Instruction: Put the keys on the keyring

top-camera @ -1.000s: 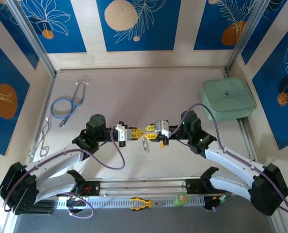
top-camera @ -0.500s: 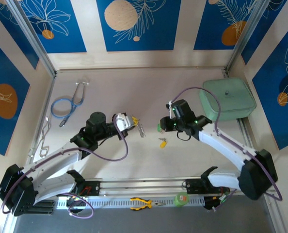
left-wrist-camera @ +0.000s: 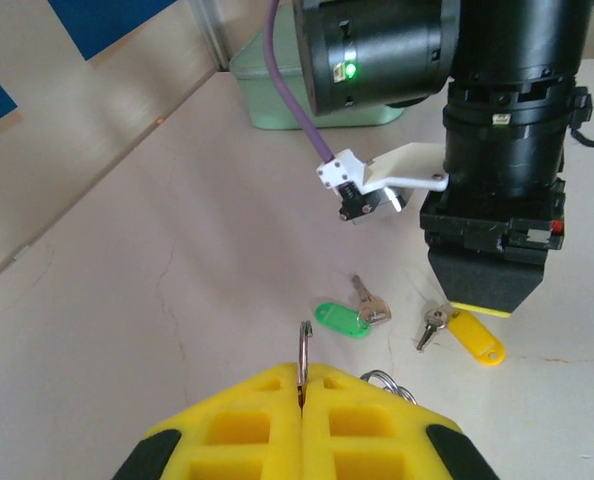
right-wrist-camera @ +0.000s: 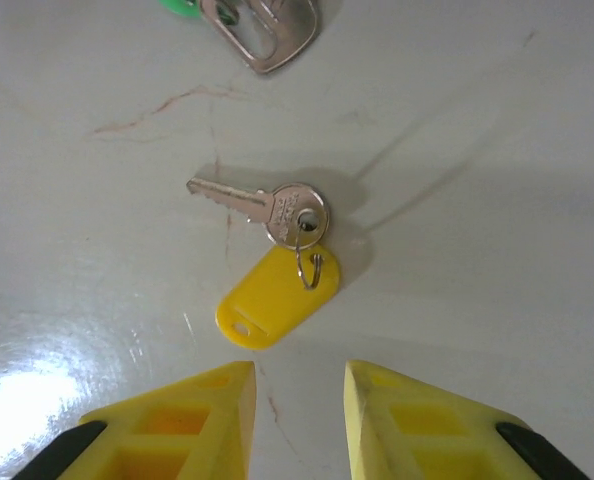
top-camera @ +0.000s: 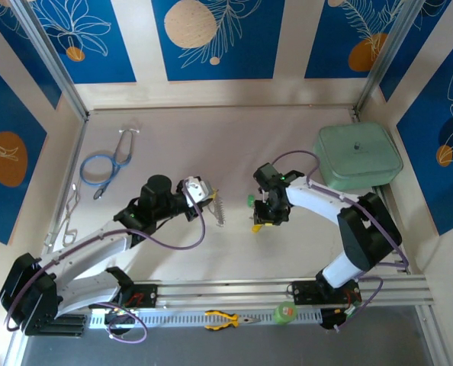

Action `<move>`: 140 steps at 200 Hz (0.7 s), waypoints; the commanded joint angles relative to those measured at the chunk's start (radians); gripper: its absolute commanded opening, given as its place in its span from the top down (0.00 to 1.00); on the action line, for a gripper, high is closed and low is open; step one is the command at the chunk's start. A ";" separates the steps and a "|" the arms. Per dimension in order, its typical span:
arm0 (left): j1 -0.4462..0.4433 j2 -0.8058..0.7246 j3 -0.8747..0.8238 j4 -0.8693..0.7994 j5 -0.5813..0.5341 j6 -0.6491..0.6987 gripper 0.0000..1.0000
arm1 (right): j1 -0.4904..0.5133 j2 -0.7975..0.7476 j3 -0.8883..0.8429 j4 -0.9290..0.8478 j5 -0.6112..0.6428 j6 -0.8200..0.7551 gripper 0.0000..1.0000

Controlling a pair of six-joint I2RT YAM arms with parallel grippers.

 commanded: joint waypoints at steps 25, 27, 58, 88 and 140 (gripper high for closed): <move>0.001 0.002 0.011 0.031 0.039 -0.006 1.00 | -0.012 0.055 0.056 -0.005 -0.002 -0.047 0.71; 0.000 0.003 0.011 0.031 0.039 -0.005 1.00 | -0.012 0.058 0.057 -0.003 -0.001 -0.047 0.71; 0.000 0.000 0.006 0.039 0.052 -0.003 1.00 | -0.016 0.085 0.063 0.010 0.018 -0.053 0.75; 0.000 0.000 0.007 0.038 0.059 -0.002 1.00 | -0.014 0.102 0.064 0.019 0.028 -0.065 0.76; 0.000 0.004 0.011 0.034 0.063 0.000 1.00 | -0.012 0.128 0.080 0.033 0.029 -0.086 0.81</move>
